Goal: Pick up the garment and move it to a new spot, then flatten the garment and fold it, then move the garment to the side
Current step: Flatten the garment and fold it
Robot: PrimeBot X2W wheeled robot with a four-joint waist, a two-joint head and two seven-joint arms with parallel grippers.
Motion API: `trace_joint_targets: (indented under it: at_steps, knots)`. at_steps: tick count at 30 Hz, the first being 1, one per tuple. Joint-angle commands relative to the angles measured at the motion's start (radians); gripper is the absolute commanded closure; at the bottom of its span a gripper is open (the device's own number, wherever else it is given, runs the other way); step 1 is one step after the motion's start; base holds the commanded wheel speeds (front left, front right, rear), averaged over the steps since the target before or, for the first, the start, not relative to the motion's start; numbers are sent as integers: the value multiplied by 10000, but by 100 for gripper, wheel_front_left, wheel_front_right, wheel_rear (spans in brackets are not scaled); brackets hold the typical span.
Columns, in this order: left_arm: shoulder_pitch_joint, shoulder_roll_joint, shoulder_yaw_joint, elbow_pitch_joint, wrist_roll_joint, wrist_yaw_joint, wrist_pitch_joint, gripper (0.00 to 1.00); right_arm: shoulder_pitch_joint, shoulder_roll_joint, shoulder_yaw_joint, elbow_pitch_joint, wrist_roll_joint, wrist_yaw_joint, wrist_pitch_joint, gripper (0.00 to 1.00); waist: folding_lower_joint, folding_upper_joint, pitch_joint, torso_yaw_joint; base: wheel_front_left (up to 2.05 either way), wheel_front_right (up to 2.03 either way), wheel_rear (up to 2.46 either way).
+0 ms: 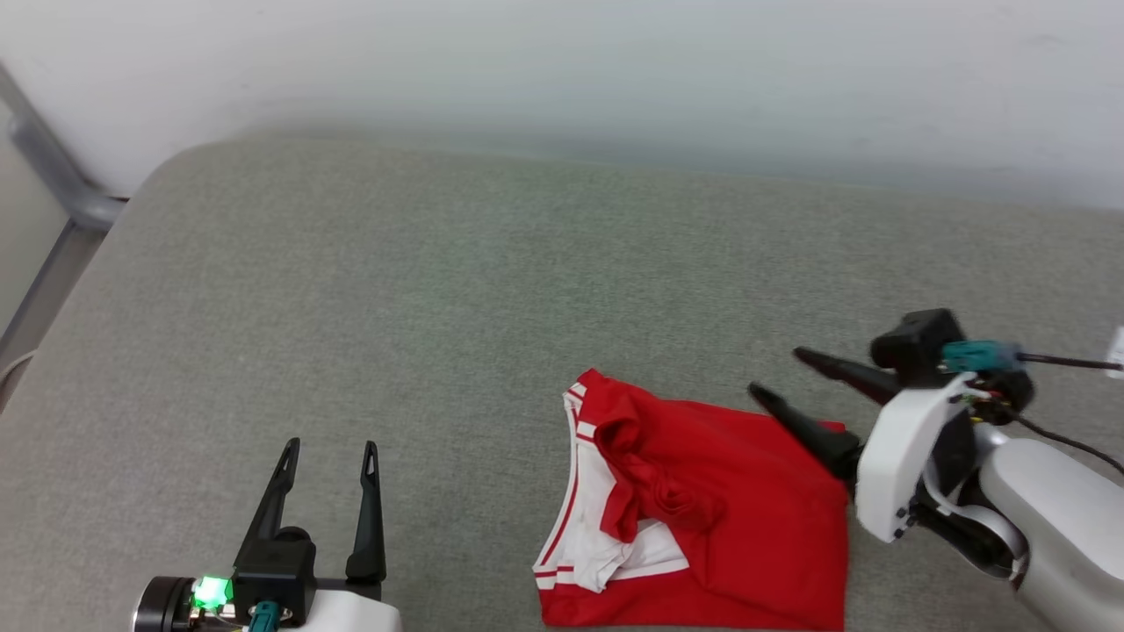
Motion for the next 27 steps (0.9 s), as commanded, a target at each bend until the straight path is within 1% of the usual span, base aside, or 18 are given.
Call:
trace_joint_targets:
  at_steps: [1,4,6,10,13,16,19,21,23,27]
  knots:
    - [126,27,13,-17,28,39,-22,0,310,-4,-319,69,-255,-12,-305,0,-1,0,-176,-230,0,0,0]
    - [220,72,31,-26,7,87,-22,0,906,185,-1477,246,-992,-10,-1189,0,-1,0,-317,-454,0,0,0]
    - [322,90,46,-41,-14,101,-22,0,1356,437,-2377,405,-1546,-12,-1793,0,-1,0,-402,-594,0,0,0]
    - [464,119,78,-41,-39,156,-22,0,2330,1164,-4229,596,-2843,-10,-2667,0,-1,0,-566,-810,0,0,0]
    - [541,139,67,-46,-51,168,-22,0,3142,1824,-5647,351,-3944,-10,-2945,0,-1,0,-649,-884,0,0,0]
    - [605,148,64,-76,-61,182,-22,0,3979,2562,-7079,-203,-4971,-10,-3049,0,-1,0,-705,-925,0,0,0]
    - [685,146,54,-122,-77,173,-22,0,4781,3349,-8231,-1124,-5893,-12,-3075,0,-1,0,-748,-936,0,0,0]
    - [679,144,36,-145,-84,163,-22,0,5334,3816,-8813,-1866,-6498,-10,-3070,0,-1,0,-772,-919,0,0,0]
    - [683,145,27,-161,-103,141,-22,0,5913,4337,-9279,-2467,-6798,-10,-3072,0,-1,0,-811,-898,0,0,0]
    - [725,151,-2,-216,-123,99,-22,0,6796,4994,-9786,-3349,-7222,-10,-3074,0,-1,0,-902,-872,0,0,0]
